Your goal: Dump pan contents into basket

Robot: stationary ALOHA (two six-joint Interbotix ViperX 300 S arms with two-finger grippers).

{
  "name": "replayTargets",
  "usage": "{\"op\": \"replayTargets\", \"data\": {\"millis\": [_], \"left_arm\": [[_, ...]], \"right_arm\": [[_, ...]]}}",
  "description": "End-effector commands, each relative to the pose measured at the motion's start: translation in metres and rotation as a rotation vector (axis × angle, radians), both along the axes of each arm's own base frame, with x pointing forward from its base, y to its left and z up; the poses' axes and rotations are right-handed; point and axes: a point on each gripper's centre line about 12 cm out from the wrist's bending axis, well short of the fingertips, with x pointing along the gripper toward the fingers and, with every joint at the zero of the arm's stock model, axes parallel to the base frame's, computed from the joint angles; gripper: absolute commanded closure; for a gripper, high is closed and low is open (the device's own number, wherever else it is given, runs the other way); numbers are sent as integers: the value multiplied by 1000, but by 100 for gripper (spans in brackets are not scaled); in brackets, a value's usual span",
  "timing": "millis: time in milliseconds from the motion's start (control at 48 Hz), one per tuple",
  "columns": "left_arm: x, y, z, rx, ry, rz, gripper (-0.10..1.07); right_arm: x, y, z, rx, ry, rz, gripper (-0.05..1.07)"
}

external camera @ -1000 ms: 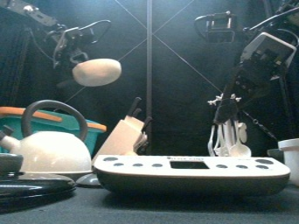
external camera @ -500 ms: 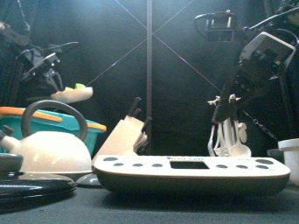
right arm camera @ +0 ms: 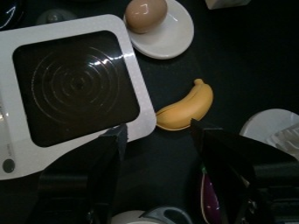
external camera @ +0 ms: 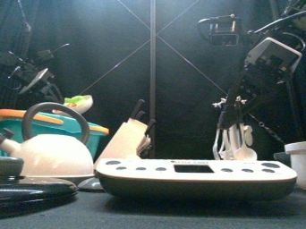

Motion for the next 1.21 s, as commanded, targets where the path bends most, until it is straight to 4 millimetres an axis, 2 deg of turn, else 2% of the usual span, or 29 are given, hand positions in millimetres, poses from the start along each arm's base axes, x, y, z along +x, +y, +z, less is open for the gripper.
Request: {"op": "replayTargets", "data": {"millis": [0, 375, 646, 812, 1188], "left_arm": [[4, 0, 10, 98, 8, -46, 45], [11, -8, 25, 316, -29, -164, 45], [1, -17, 39, 477, -83, -178, 45], [-9, -16, 37, 573, -39, -143, 45], [-14, -13, 35, 690, 74, -93, 45]], "right_arm": [[3, 0, 5, 6, -16, -1, 11], [3, 0, 3, 9, -11, -5, 11], [3, 1, 3, 7, -9, -2, 11], [4, 1, 3, 8, -11, -2, 11], [3, 0, 3, 8, -9, -5, 11]]}}
